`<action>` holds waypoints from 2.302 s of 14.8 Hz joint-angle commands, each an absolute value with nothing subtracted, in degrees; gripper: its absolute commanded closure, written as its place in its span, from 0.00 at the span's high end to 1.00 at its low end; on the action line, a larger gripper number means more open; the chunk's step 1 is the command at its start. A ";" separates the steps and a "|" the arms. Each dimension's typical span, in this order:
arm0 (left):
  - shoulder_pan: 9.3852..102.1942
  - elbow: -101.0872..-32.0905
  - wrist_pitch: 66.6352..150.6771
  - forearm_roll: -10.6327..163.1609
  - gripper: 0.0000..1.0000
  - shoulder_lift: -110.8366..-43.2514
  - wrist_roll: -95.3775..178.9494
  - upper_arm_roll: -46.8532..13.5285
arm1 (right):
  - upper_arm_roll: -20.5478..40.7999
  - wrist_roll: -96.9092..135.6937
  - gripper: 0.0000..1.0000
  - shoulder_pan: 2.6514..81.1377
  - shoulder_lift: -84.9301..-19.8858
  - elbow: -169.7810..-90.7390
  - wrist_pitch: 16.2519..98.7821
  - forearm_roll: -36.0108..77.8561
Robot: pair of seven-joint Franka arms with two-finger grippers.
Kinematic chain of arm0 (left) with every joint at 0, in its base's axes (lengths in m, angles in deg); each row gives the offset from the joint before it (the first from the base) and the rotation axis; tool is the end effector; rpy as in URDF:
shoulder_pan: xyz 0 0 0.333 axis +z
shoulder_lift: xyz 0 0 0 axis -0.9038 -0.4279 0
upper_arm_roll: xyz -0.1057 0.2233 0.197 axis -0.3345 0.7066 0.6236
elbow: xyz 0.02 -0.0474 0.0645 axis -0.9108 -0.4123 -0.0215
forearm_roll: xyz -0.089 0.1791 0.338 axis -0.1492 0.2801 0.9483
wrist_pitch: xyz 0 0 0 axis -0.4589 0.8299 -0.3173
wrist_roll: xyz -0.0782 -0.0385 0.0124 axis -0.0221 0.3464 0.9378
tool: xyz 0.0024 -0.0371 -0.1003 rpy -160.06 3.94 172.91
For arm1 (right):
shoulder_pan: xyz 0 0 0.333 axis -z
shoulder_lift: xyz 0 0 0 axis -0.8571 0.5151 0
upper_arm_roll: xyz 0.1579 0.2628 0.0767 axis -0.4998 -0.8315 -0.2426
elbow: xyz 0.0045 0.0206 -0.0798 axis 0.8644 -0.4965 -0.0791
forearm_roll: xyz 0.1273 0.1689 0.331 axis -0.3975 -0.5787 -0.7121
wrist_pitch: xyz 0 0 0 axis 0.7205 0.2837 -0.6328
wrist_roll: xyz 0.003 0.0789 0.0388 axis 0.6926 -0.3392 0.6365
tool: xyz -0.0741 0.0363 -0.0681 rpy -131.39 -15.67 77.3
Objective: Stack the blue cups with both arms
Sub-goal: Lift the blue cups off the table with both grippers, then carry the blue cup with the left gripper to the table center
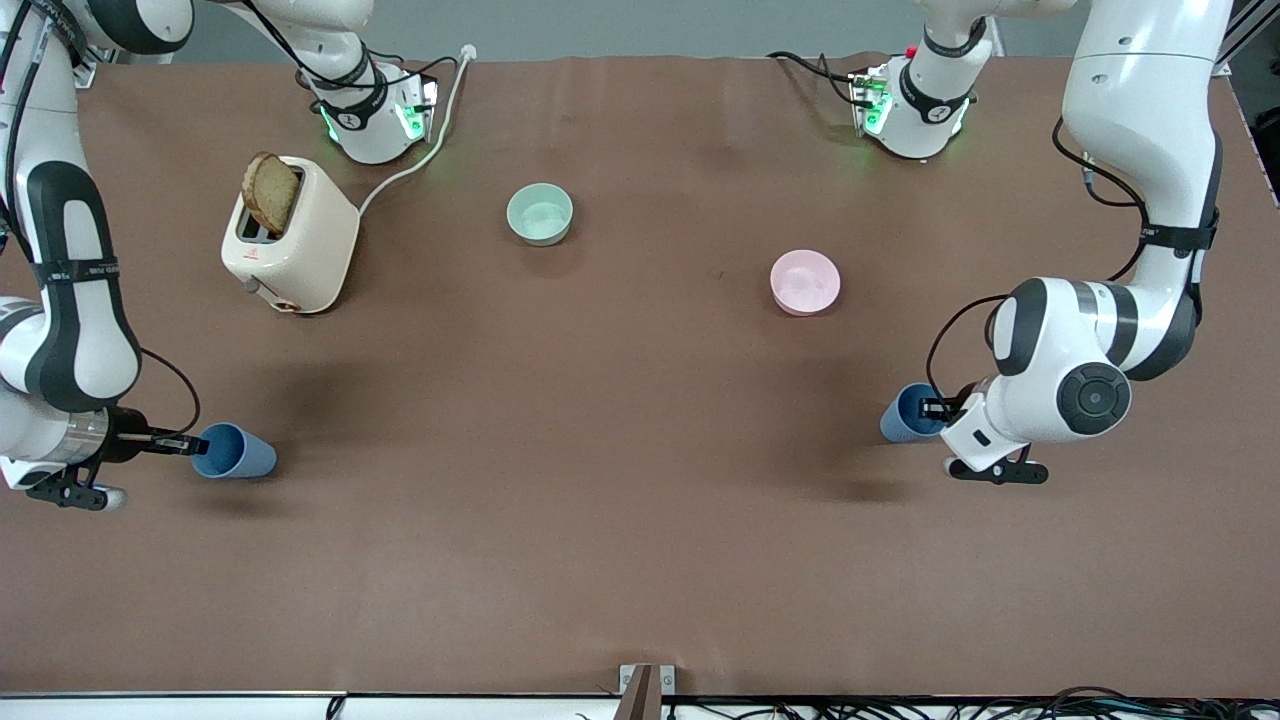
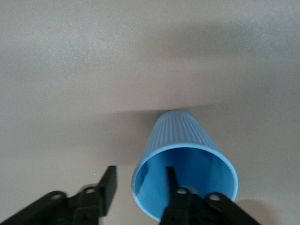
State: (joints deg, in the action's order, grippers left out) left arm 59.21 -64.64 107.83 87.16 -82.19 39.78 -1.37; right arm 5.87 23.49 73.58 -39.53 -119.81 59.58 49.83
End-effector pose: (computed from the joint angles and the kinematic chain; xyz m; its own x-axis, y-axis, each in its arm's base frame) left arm 0.6419 -0.0897 0.2659 0.9743 -0.0786 -0.2112 -0.0840 -0.9963 -0.0163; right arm 0.6672 -0.1784 0.2703 0.9779 -0.1764 -0.1123 -0.1897 -0.9742 -0.1219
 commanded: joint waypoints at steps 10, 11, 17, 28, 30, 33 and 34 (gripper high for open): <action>55.97 -54.71 101.11 88.33 0.01 -79.37 37.36 -5.88 | 5.38 16.22 0.03 65.78 -68.11 -120.88 36.49 55.82; 54.92 -51.81 99.61 88.25 0.01 -79.72 37.36 -6.85 | 5.38 15.25 0.03 65.15 -70.40 -121.06 34.12 56.79; 41.66 -44.85 100.21 87.37 0.01 -84.28 37.97 -8.36 | 5.21 14.45 0.02 63.92 -78.33 -122.03 27.33 56.98; 28.64 -42.02 113.37 87.36 0.01 -94.66 38.59 -8.36 | 5.29 9.61 0.02 60.40 -77.72 -118.16 26.62 56.89; 27.75 -42.11 116.11 87.37 0.01 -95.98 38.50 -8.36 | 5.29 9.70 0.02 60.49 -77.72 -117.81 26.54 56.45; 27.49 -42.20 116.47 87.54 0.01 -97.47 37.97 -8.18 | 5.38 9.79 0.02 60.66 -77.54 -117.99 26.36 56.19; 27.57 -42.20 116.47 87.54 0.01 -97.74 37.97 -8.18 | 5.38 9.62 0.02 60.75 -77.46 -117.99 25.66 56.19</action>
State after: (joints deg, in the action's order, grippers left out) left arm 27.50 -43.65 116.25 87.21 -96.56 38.59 -8.58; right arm 5.22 10.48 60.81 -77.17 -118.02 26.60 56.07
